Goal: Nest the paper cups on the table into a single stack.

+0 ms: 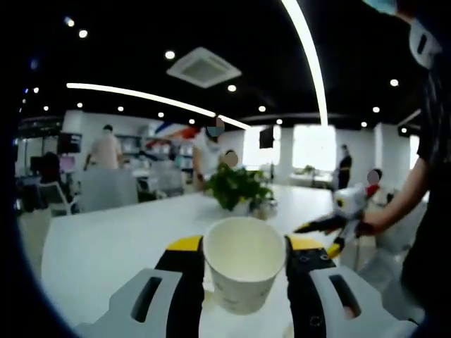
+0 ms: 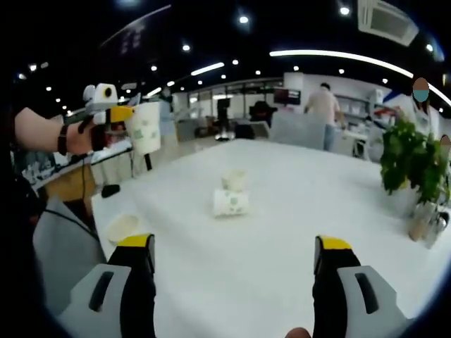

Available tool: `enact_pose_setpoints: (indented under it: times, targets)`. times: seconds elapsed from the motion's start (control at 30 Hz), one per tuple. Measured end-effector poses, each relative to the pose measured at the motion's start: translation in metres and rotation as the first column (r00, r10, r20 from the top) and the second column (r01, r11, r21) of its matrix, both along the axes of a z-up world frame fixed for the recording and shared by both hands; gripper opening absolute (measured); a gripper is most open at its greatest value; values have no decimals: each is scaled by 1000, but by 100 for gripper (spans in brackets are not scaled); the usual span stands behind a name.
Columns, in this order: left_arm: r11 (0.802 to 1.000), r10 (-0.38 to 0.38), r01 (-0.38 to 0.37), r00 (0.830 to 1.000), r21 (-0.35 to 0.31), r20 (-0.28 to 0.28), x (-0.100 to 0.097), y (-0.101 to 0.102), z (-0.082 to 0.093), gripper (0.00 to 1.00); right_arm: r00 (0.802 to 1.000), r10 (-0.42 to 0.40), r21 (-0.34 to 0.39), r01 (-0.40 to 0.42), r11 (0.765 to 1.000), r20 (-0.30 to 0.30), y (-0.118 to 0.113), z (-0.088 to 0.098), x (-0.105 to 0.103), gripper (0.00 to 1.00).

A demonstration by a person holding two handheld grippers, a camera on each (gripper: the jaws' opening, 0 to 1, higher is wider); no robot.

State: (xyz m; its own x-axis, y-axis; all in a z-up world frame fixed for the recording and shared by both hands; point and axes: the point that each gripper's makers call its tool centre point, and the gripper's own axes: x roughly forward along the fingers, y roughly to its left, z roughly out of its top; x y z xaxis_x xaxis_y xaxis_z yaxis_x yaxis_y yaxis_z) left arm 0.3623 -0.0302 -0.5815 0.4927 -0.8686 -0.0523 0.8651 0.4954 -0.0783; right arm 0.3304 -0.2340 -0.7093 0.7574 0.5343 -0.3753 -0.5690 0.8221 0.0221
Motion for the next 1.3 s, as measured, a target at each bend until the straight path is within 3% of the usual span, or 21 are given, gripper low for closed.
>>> enact_pose_setpoints:
  times: [0.3,0.73,1.3]
  targets:
    - [1000,-8,8,1000,-9,-11,-8,-6,-1,44,1000,-14,7,14,1000,8,-6,1,2,91]
    - [1000,-25,25,999,-1,-25,-21,-5,-7,44,1000,8,4,-8,1000,5,5,1,2,91]
    - [998,-62,62,995,-3,-77,-49,-11,-35,44,1000,30,-4,-30,1000,6,16,3,1,91]
